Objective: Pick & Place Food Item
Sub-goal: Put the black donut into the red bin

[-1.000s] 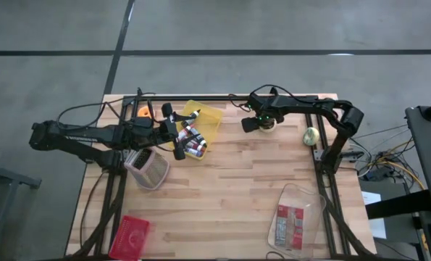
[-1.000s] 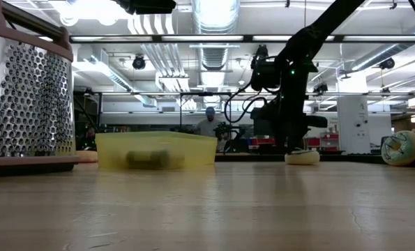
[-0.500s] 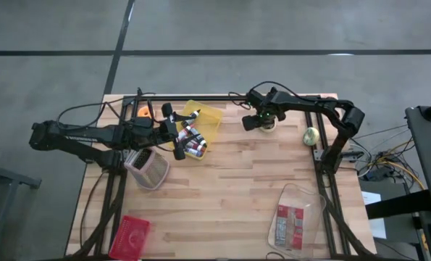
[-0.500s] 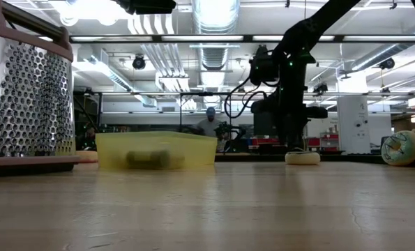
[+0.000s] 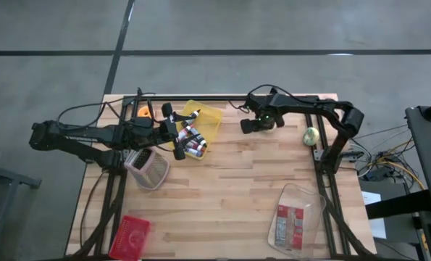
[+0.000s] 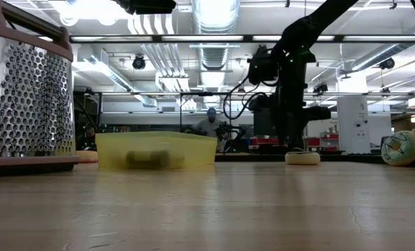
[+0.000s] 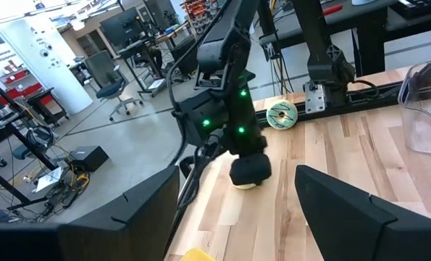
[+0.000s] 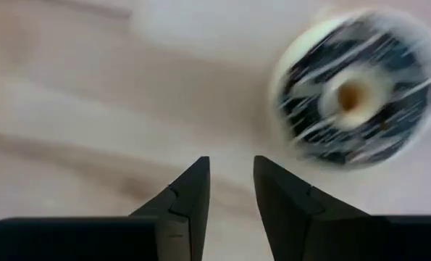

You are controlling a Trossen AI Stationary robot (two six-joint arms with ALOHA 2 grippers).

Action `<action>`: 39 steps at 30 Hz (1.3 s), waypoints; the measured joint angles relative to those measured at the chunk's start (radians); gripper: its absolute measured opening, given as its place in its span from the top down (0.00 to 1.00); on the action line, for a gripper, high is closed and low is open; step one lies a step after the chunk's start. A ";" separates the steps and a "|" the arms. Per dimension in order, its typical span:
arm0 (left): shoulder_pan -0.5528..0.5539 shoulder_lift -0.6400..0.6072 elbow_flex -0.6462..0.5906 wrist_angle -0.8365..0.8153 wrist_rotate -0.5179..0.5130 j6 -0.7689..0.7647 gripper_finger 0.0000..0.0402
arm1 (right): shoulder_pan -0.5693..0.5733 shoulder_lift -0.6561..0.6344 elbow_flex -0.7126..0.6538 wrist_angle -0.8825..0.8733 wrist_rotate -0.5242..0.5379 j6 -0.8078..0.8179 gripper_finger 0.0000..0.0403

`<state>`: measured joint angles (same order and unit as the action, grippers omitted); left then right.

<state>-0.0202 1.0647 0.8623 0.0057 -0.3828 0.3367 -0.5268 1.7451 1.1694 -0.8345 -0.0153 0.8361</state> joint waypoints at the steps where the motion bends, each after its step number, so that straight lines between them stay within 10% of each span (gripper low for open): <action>1: 0.000 0.000 0.000 0.000 0.000 0.000 0.30 | 0.012 0.000 0.000 0.005 -0.013 0.037 0.74; 15: 0.000 0.000 0.000 0.000 0.000 0.000 0.30 | 0.078 0.000 0.001 0.030 0.045 0.028 0.76; 39: 0.000 0.000 0.000 0.000 0.000 0.000 0.30 | 0.076 -0.003 0.000 0.083 0.127 -0.132 0.27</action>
<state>-0.0202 1.0649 0.8623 0.0059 -0.3828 0.3367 -0.4505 1.7424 1.1694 -0.7514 0.1117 0.7044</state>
